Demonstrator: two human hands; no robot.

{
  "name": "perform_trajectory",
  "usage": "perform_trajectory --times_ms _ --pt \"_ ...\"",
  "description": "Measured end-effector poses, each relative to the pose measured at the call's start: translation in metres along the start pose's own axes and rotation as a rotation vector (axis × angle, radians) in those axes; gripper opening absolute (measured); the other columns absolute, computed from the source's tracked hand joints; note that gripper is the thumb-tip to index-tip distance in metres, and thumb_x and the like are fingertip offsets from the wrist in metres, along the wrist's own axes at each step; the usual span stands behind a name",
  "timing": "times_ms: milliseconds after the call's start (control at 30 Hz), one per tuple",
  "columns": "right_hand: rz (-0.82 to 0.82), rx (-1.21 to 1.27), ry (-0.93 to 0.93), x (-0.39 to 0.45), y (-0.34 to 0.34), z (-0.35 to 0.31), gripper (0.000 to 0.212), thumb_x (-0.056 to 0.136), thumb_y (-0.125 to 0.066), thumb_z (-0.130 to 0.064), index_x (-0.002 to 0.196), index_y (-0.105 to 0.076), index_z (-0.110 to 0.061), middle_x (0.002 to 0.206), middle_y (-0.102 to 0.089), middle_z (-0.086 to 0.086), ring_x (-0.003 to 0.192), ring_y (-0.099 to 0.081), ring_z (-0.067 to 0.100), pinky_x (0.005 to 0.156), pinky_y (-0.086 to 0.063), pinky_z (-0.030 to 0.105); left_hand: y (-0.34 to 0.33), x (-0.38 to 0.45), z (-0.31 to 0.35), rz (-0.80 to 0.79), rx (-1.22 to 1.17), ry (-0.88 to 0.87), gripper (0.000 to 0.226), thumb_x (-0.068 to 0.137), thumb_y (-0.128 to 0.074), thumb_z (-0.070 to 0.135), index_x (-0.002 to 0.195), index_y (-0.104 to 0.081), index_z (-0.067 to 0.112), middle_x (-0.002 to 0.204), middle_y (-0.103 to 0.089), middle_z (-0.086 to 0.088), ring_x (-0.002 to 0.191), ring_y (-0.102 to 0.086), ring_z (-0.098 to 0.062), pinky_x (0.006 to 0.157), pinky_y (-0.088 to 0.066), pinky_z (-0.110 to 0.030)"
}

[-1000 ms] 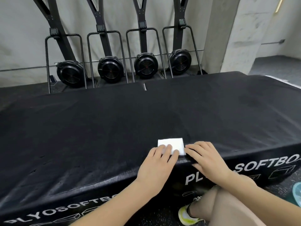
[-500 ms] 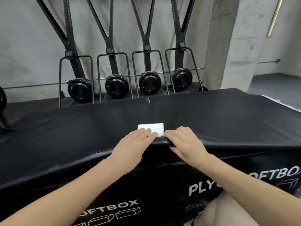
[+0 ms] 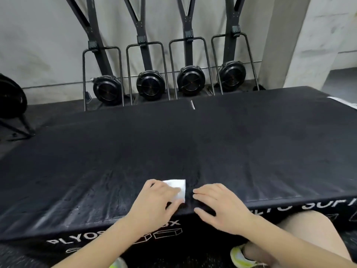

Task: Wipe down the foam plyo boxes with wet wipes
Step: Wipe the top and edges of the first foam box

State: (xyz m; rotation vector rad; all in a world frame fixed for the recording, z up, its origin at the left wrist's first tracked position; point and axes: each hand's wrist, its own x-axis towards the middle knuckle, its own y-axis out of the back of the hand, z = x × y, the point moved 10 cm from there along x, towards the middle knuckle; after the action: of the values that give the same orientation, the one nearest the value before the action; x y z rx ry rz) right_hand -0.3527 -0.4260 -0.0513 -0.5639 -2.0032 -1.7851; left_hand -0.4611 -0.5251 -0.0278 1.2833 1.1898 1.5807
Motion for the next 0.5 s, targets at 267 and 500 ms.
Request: perform_trajectory --times_ms 267,500 --pt "-0.318 -0.128 -0.423 0.034 0.006 0.151 0.057 0.096 -0.037 -0.065 0.135 -0.061 -0.032 0.148 -0.052 -0.006 0.14 -0.042 0.022 0.114 -0.035 0.042 -0.039 0.036 -0.009 -0.109 -0.166 0.144 0.023 0.081 -0.054 -0.008 0.076 -0.051 0.014 0.079 -0.05 0.002 0.083 -0.048 -0.022 0.068 -0.052 -0.038" --pt "-0.613 0.08 -0.633 0.026 -0.024 0.191 0.064 0.094 -0.042 -0.069 0.151 -0.035 -0.042 0.162 -0.025 -0.012 0.151 -0.02 0.024 0.121 -0.018 0.036 -0.04 0.084 0.0 0.081 -0.229 0.112 0.02 0.086 -0.059 -0.005 0.08 -0.062 0.014 0.084 -0.058 0.001 0.084 -0.052 -0.022 0.067 -0.056 -0.045"
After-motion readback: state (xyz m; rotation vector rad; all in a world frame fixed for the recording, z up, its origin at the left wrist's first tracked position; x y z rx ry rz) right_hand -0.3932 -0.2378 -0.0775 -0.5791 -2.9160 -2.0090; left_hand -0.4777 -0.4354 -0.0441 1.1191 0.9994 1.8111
